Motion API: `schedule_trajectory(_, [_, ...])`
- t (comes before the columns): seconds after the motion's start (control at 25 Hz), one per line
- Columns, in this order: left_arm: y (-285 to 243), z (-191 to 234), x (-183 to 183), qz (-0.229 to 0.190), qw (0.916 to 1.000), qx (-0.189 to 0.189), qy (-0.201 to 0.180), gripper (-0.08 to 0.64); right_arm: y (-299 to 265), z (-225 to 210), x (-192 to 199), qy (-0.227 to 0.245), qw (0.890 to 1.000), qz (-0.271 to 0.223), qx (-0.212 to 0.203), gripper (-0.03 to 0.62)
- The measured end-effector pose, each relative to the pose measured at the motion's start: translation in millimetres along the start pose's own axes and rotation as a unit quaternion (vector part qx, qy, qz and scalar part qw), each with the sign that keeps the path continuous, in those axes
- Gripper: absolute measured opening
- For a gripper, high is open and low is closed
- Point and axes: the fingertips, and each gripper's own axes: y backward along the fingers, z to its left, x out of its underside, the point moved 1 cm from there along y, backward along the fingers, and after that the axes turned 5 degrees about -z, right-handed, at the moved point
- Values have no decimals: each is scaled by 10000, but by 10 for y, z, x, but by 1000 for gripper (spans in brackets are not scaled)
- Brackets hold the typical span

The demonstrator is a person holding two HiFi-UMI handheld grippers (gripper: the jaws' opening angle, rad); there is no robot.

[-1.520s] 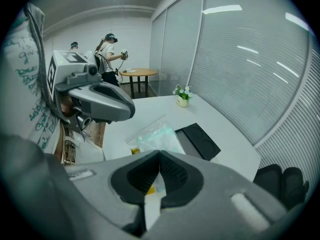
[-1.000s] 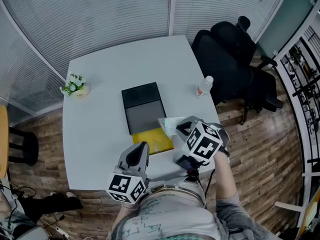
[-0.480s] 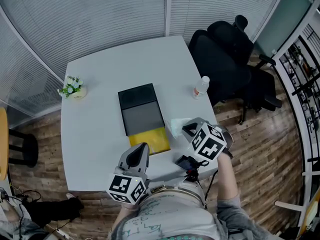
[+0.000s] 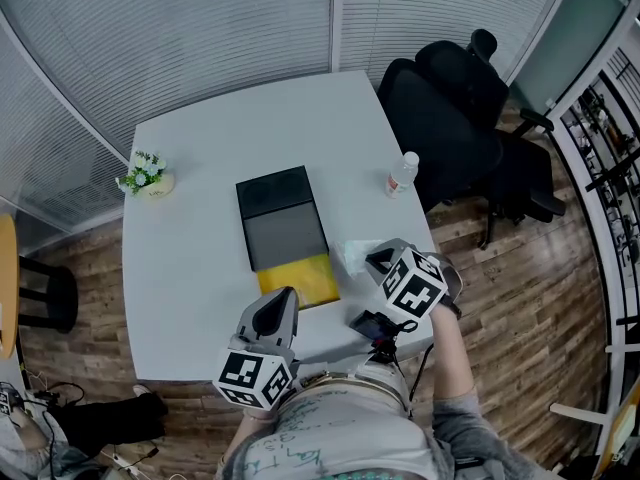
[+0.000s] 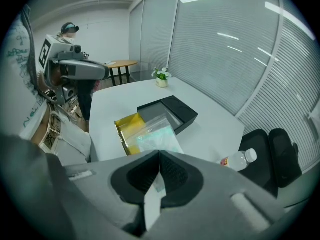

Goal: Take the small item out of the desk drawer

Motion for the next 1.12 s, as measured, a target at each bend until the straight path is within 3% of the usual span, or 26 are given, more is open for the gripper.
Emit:
schedule_trajectory(0.36, [67, -24, 54, 55, 10000, -53, -1, -3, -429, 87, 416, -32, 9998, 187, -109, 6])
schedule_trajectory(0.68, [129, 29, 110, 156, 9998, -139, 18, -3, -867, 141, 863, -333, 9982, 406, -306, 6])
schedule_trajectory(1.12, [134, 76, 124, 180, 9997, -132, 33, -3, -1093, 170, 1109, -481, 9961, 690, -251, 6])
